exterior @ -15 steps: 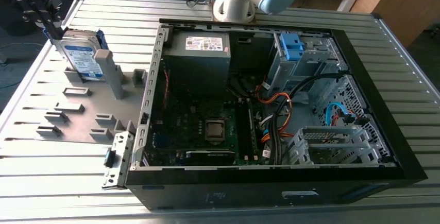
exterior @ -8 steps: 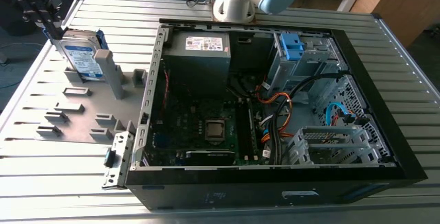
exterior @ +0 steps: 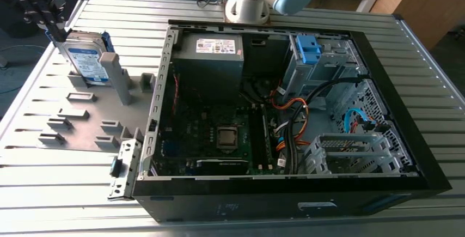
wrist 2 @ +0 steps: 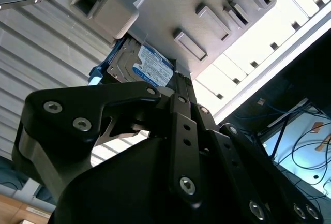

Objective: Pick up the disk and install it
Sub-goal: 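Pick up the disk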

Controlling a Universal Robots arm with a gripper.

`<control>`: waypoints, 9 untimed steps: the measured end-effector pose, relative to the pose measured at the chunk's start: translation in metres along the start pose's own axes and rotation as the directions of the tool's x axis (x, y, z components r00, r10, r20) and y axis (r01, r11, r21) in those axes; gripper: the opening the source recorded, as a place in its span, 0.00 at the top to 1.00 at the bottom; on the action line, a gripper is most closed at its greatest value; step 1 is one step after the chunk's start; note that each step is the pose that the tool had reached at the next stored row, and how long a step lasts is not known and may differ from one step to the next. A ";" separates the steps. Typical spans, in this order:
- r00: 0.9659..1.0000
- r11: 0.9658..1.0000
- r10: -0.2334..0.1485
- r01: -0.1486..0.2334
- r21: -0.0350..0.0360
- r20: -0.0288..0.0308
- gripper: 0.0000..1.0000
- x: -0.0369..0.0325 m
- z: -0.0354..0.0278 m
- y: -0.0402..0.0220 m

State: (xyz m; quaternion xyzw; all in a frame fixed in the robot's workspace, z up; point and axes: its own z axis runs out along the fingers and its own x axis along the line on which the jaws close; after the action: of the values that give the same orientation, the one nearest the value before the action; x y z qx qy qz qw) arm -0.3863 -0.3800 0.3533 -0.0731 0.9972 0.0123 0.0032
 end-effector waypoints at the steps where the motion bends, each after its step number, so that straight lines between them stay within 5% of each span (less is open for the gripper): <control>1: 1.000 1.000 -0.002 0.002 0.000 0.000 0.89 0.0000 0.0000 0.0000; 9: 1.000 1.000 -0.015 0.015 0.000 0.000 0.89 0.0000 0.0000 0.0000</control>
State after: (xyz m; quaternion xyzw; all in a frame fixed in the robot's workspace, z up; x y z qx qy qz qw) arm -0.3863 -0.3800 0.3533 -0.0804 0.9967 0.0123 0.0032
